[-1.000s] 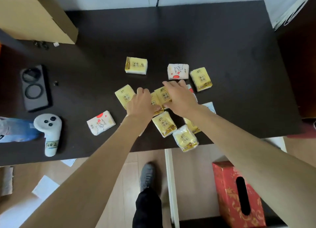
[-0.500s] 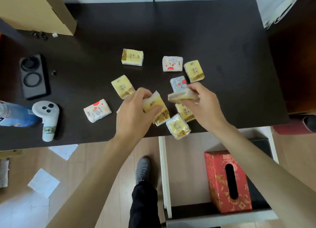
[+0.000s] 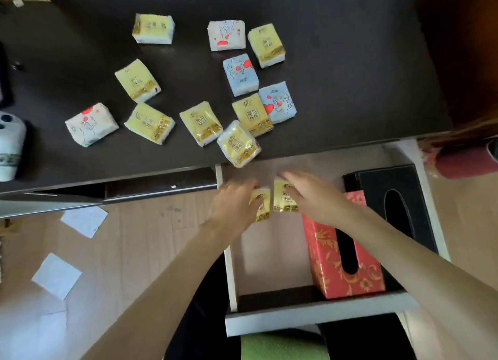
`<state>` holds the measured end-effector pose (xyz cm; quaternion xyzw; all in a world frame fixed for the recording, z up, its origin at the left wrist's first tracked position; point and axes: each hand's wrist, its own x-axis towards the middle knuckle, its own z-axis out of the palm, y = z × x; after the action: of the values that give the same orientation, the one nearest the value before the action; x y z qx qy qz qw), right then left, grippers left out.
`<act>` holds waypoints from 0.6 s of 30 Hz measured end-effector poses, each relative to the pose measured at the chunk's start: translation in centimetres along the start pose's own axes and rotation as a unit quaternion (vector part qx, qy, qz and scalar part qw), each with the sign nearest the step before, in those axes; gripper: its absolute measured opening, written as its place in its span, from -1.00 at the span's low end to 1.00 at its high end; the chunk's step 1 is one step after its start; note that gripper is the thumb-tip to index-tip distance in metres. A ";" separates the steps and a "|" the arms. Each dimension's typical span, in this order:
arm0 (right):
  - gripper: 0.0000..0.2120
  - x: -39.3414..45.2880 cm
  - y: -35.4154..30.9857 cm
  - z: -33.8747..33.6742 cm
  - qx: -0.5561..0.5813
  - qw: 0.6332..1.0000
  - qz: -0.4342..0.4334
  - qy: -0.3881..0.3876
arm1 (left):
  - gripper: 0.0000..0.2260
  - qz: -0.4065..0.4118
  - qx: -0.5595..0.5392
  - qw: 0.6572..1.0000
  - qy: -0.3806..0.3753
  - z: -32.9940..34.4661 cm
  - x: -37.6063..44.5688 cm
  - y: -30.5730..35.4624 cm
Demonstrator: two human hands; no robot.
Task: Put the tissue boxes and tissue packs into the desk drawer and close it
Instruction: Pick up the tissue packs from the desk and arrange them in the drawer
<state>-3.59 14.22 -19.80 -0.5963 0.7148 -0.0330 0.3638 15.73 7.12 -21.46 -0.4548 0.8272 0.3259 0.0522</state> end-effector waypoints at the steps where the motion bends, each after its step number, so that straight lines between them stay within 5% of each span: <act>1: -0.62 1.0 0.3 0.6 -0.014 1.000 -0.009 -0.014 | -0.74 0.012 0.050 0.999 0.001 0.7 0.8 -0.2; 5: -0.49 3.7 1.8 2.3 -0.126 0.992 -0.028 -0.005 | -0.74 0.059 0.231 0.970 0.037 2.4 2.5 -1.0; 10: -0.18 3.0 2.3 2.8 -0.220 0.972 -0.084 0.024 | -0.45 0.127 0.275 0.952 0.050 2.6 2.1 -2.1; 13: -0.27 3.1 1.8 3.2 -0.297 0.949 -0.102 0.024 | -0.21 0.148 0.331 0.932 0.017 2.8 1.7 -2.9; 18: -0.53 3.9 1.7 3.5 -0.337 0.928 -0.149 0.052 | -0.41 0.172 0.389 0.902 0.071 3.8 2.7 -3.5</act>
<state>-3.18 12.69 -25.04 -0.7810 0.6047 0.1247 0.0943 16.15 6.10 -27.15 -0.2711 0.9551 -0.0508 0.1086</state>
